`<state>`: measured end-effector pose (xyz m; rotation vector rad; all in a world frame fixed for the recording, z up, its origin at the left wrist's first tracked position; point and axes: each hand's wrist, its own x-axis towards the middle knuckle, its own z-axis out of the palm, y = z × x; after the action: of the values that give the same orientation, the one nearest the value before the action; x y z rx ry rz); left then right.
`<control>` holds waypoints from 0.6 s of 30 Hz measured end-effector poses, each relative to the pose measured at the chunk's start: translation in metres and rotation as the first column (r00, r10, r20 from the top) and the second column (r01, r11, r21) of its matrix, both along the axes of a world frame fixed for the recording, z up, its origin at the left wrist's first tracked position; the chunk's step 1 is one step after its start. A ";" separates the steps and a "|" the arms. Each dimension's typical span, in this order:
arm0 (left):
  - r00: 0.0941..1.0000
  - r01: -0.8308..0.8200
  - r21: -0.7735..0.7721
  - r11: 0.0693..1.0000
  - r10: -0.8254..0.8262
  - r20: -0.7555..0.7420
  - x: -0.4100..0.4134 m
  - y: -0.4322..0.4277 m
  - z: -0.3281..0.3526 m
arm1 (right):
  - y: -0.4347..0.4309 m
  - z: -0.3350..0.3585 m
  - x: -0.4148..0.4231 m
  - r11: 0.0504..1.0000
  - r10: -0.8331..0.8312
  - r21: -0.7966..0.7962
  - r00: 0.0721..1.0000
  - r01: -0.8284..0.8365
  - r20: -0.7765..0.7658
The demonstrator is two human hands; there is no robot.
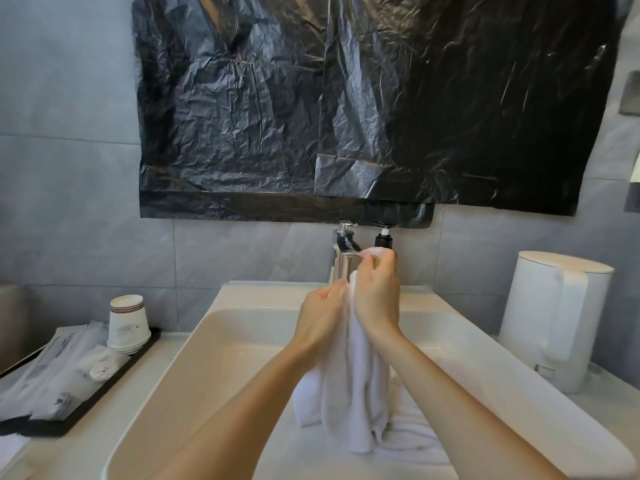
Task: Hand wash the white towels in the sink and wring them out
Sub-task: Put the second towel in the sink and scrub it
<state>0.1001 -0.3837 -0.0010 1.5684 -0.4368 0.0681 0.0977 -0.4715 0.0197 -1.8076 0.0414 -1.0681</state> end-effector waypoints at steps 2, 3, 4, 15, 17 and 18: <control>0.999 0.023 -0.032 0.999 -0.022 0.030 -0.003 -0.002 0.000 | -0.006 0.000 0.003 0.997 -0.017 0.075 0.998 0.022 -0.060; 0.999 0.008 -0.043 0.999 -0.006 0.046 -0.003 -0.003 0.000 | -0.005 -0.005 0.001 1.000 -0.005 0.025 0.999 0.006 -0.046; 0.999 -0.011 -0.059 0.998 0.013 0.046 -0.001 -0.002 0.000 | -0.003 -0.008 -0.002 0.999 0.021 -0.032 0.999 -0.022 -0.031; 0.998 -0.019 -0.162 0.987 0.009 -0.060 0.012 -0.001 -0.002 | 0.002 -0.007 0.005 0.992 0.121 0.025 0.992 -0.120 -0.020; 0.997 0.035 -0.142 0.989 -0.044 -0.060 0.008 -0.005 -0.003 | 0.000 -0.003 0.007 0.992 0.088 0.095 0.994 -0.082 -0.065; 0.998 0.010 -0.136 0.991 -0.018 -0.058 0.008 -0.005 -0.001 | 0.002 -0.005 0.002 0.997 0.068 0.043 0.997 -0.066 -0.048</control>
<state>0.1078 -0.3883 -0.0022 1.4299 -0.3887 0.0391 0.0998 -0.4695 0.0147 -1.7856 0.0322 -0.9691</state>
